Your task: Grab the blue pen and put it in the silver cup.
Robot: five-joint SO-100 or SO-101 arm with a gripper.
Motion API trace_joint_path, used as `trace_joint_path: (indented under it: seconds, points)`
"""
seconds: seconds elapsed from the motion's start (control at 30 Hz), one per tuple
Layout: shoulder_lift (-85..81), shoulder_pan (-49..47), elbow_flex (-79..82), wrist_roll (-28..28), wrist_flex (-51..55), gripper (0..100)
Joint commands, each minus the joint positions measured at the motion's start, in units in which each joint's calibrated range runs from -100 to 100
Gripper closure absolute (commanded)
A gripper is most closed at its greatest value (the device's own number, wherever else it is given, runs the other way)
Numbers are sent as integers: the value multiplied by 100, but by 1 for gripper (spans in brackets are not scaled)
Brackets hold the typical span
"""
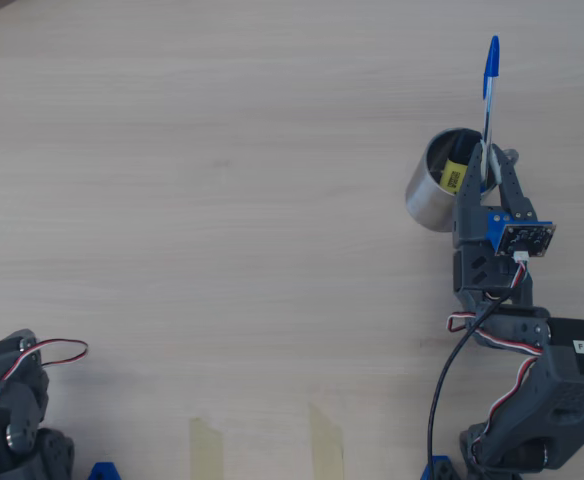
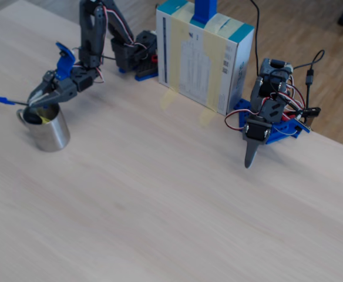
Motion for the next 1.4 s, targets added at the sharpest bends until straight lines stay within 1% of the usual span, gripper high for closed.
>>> trace_joint_path:
  seconds: [0.0,0.23,0.47,0.7,0.83,1.37]
  points:
    - [23,101,-22,32,208,98]
    - [23,101,-13,32,336,98]
    - [15,110,-77,0,868,97]
    - [15,153,-77,0,868,97]
    - [15,144,-77,26,877,93]
    - [-35,118,-86,32,877,93]
